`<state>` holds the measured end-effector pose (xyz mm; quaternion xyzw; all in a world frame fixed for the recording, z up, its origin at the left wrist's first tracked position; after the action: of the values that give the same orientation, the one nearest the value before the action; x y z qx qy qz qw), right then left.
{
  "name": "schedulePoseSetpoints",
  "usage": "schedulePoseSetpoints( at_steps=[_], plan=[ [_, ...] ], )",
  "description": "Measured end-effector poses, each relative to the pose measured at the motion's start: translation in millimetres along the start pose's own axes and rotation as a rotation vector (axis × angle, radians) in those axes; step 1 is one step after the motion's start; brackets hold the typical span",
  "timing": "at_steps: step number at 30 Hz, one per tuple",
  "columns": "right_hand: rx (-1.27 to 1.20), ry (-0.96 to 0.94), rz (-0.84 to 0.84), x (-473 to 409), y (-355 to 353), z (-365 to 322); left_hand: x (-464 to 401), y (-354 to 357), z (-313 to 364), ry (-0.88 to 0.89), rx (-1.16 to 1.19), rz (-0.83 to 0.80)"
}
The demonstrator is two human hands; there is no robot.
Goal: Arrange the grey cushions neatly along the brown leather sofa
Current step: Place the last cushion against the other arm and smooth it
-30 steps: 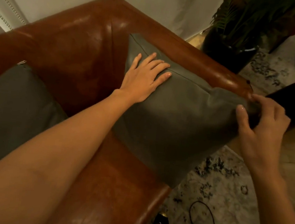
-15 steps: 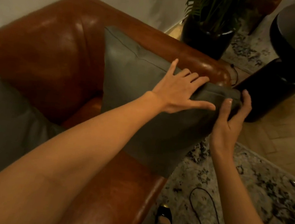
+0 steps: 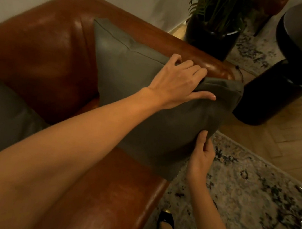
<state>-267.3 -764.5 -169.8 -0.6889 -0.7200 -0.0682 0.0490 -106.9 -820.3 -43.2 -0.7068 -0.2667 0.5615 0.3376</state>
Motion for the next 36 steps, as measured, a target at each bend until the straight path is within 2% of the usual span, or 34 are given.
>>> schedulePoseSetpoints(
  at_steps=[2,5,11,17,18,20,22,25,26,29,30,32,36],
  plan=[
    [0.019,-0.099,0.020,-2.9,3.7,-16.6,-2.2,-15.0,-12.8,-0.044,0.027,0.044],
    [0.084,-0.279,0.040,-13.0,14.5,-60.4,-7.8,-44.0,-37.8,-0.207,0.105,0.048],
    [0.226,-0.568,-0.096,-19.8,55.1,-137.7,11.5,-81.0,-96.2,-0.608,0.242,0.107],
    [0.496,-0.566,-0.366,-30.1,102.9,-134.8,82.5,-76.0,-152.3,-0.865,0.456,0.178],
    [0.518,-0.580,-0.382,-32.8,101.4,-134.8,94.4,-76.0,-158.9,-0.917,0.479,0.187],
    [0.536,-0.613,-0.288,-45.0,80.9,-127.9,112.0,-80.5,-168.4,-1.003,0.508,0.198],
    [0.546,-0.543,-0.143,-58.6,48.9,-108.2,122.5,-88.0,-176.7,-1.066,0.522,0.175],
    [0.535,-0.206,0.016,-69.6,5.9,-57.9,137.0,-92.3,-191.1,-1.159,0.631,0.149],
    [0.429,-0.070,0.023,-69.3,-1.3,-41.3,141.3,-92.8,-194.4,-1.181,0.673,0.144],
    [-0.106,0.305,0.004,-62.7,5.3,-4.5,148.1,-90.3,-200.0,-1.223,0.750,0.129],
    [-0.212,0.338,-0.004,-61.4,11.1,-2.0,148.1,-89.9,-201.0,-1.240,0.743,0.116],
    [-0.253,0.265,-0.007,-60.2,20.7,-9.2,144.8,-90.6,-206.7,-1.299,0.732,0.119],
    [-0.093,-0.019,0.076,-53.7,19.2,-46.2,135.8,-103.7,-228.7,-1.377,0.687,0.167]
  ],
)
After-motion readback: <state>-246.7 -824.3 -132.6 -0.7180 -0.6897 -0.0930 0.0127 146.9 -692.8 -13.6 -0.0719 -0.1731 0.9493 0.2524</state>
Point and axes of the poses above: each hand's wrist, its own x-axis away from the middle knuckle, its own y-axis out of the palm, z = x × y, the point moved 4 cm from there along -x, towards the middle knuckle, and after that the axes turned 2 degrees about -y, right-handed, at the moved point
